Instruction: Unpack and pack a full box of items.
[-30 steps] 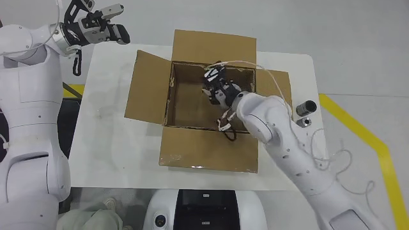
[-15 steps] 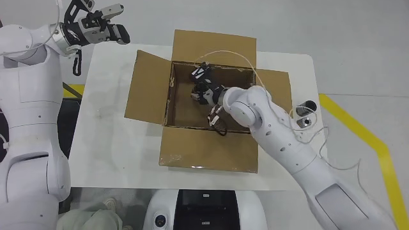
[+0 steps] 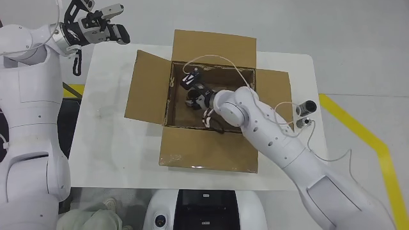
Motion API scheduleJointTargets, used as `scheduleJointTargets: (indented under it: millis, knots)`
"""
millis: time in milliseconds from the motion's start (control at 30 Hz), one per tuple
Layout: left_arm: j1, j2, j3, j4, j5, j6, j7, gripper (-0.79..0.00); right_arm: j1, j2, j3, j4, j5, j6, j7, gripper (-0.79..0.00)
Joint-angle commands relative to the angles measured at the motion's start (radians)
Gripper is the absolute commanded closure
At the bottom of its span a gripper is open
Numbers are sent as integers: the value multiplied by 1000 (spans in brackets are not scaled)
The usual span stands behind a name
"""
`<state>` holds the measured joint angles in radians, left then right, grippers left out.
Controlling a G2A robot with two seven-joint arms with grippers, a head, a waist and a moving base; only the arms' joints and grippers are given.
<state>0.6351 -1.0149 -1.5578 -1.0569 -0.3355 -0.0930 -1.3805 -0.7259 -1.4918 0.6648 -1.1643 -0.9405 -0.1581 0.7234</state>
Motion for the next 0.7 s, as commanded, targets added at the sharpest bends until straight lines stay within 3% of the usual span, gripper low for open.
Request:
scheduleJointTargets:
  millis: [0, 133, 333, 500, 667]
  knots:
    - [0, 0, 0, 0, 0, 0, 0, -785, 2, -4, -5, 10, -4, 1, -3, -62]
    - [0, 0, 0, 0, 0, 0, 0, -785, 6, -11, -8, 26, -11, 5, -5, -252]
    - [0, 0, 0, 0, 0, 0, 0, -785, 2, -16, -3, 29, -26, 8, 2, -474]
    - [0, 0, 0, 0, 0, 0, 0, -785, -11, -12, 15, -7, -39, 13, 13, -548]
    - [0, 0, 0, 0, 0, 0, 0, -785, -44, 6, 62, -109, -75, 27, 29, -566]
